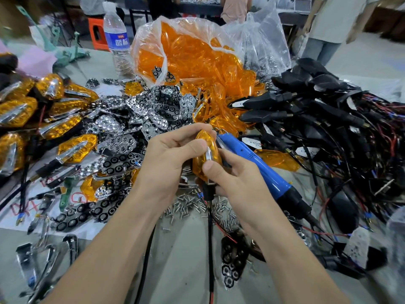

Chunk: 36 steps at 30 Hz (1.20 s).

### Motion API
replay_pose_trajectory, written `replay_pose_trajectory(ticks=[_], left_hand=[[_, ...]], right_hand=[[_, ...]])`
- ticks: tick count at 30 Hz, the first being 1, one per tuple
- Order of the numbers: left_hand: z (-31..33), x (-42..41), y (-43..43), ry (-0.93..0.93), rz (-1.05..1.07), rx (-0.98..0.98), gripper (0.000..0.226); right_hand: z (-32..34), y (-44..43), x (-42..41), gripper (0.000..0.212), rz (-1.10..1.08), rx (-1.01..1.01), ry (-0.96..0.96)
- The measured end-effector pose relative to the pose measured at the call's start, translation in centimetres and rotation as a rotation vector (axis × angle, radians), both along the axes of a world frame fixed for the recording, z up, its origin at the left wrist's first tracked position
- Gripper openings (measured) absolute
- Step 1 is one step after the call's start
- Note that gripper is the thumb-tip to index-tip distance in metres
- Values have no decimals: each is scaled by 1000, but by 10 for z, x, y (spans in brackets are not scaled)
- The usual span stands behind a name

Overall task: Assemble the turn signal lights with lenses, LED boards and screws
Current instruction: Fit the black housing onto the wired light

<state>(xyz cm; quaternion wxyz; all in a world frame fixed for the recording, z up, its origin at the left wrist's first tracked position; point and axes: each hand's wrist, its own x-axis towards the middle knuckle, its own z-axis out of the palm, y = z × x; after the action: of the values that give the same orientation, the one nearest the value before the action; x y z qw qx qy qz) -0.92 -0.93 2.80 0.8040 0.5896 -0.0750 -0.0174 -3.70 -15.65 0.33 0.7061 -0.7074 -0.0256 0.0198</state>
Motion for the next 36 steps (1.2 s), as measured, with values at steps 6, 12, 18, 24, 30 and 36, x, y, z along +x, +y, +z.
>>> replay_pose_trajectory(ticks=[6, 12, 18, 24, 30, 36], left_hand=[[5, -4, -6, 123, -29, 67, 26], [6, -6, -12, 155, 11, -3, 40], [0, 0, -9, 222, 143, 81, 44], [-3, 3, 5, 185, -218, 91, 38], [-2, 4, 9, 155, -266, 77, 49], [-5, 6, 11, 215, -262, 55, 44]], right_hand=[[1, 2, -5, 24, -8, 48, 6], [0, 8, -7, 31, -91, 59, 2], [6, 4, -6, 19, 142, 191, 125], [12, 3, -5, 40, 117, 454, 229], [12, 5, -9, 48, 105, 597, 329], [21, 6, -6, 39, 132, 754, 450]])
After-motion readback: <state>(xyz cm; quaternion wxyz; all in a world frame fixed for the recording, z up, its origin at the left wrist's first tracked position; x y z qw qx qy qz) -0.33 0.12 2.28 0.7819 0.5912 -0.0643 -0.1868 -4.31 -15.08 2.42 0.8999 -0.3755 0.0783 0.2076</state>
